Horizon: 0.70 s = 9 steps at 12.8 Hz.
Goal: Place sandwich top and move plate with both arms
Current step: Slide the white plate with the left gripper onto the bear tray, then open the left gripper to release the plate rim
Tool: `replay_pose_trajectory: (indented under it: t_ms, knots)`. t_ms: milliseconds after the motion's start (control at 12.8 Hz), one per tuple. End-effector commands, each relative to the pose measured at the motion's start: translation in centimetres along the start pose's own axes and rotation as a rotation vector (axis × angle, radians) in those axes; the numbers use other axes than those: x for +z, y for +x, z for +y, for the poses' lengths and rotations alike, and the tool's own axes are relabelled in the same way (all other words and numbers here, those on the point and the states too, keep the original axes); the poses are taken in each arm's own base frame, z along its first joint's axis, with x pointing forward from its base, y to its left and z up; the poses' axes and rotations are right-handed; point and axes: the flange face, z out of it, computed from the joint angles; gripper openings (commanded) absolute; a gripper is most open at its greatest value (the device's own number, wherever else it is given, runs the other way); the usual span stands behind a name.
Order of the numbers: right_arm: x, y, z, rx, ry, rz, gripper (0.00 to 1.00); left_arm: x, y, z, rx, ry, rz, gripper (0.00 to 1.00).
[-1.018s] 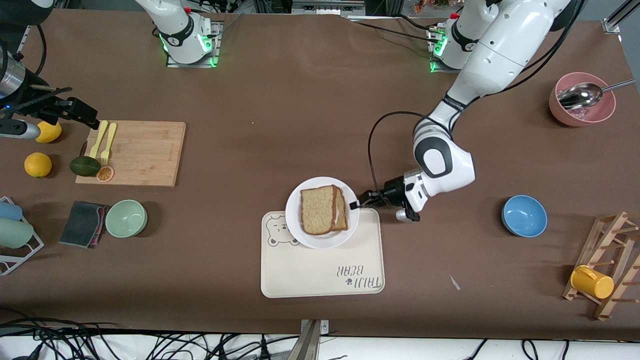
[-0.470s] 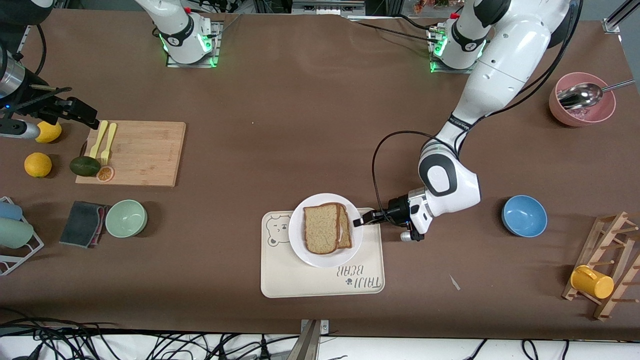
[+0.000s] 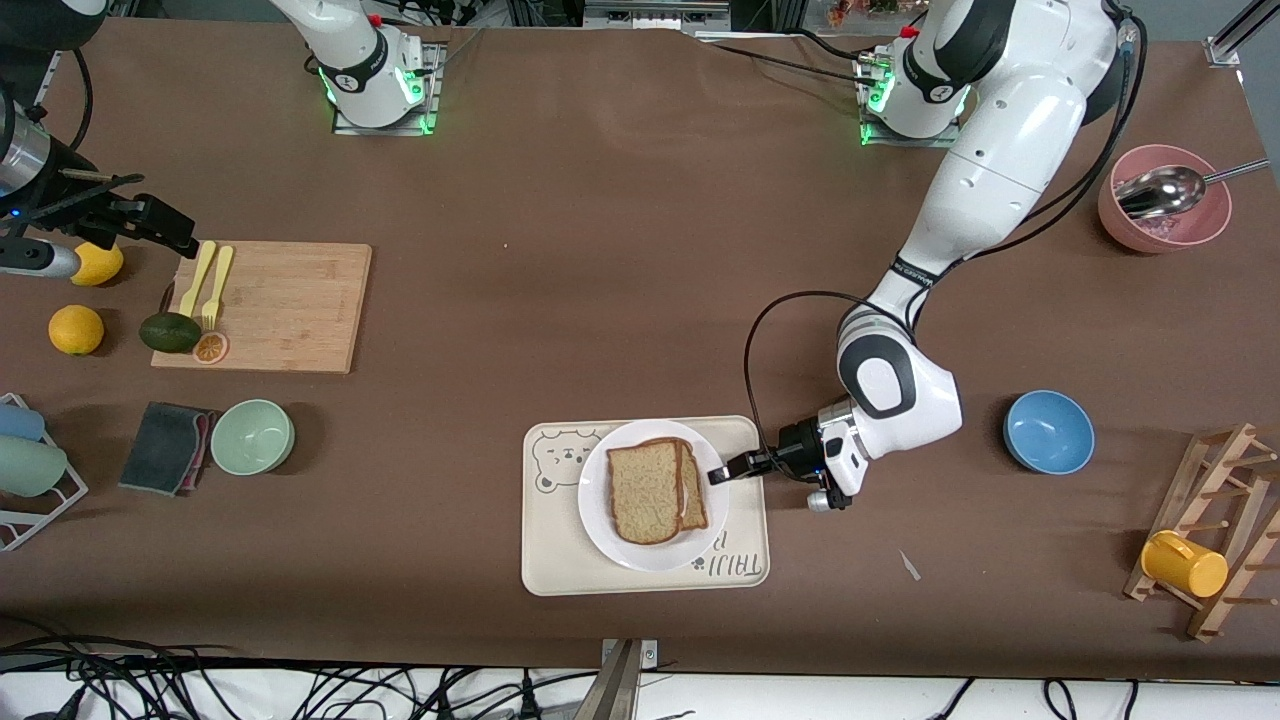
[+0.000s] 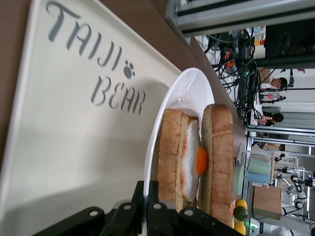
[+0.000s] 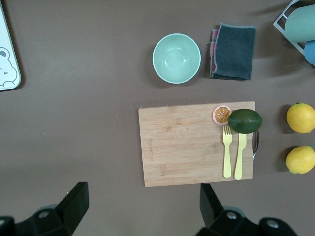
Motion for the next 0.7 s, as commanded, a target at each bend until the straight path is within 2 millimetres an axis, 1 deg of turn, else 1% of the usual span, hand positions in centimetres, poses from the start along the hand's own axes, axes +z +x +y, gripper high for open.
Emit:
replay_pose_trajectory:
  t_ms: [0, 235, 313, 470, 548, 627]
  knots:
    - [-0.7, -0.3, 0.2, -0.001, 0.006, -0.001, 1.0, 0.0, 1.6, 0.2, 0.014, 0.003, 0.009, 0.0]
    - [-0.7, -0.2, 0.2, 0.011, 0.008, 0.008, 1.0, 0.3, 1.9, -0.5, 0.031, 0.026, 0.014, 0.0]
    - [-0.6, -0.1, 0.9, 0.025, 0.013, 0.01, 1.0, 0.3, 2.1, -0.8, 0.028, 0.026, 0.017, 0.0]
    - [-0.7, -0.1, 1.4, 0.05, 0.062, 0.005, 1.0, 0.8, 1.7, -0.9, 0.032, 0.028, 0.011, 0.0]
    - [-0.8, -0.2, 1.6, 0.054, 0.061, 0.007, 1.0, 0.9, 1.6, -0.9, 0.038, 0.029, 0.009, 0.09]
    - [-0.8, -0.1, 1.7, 0.053, 0.057, 0.009, 1.0, 1.0, 1.6, -1.2, 0.033, 0.031, 0.009, 0.21]
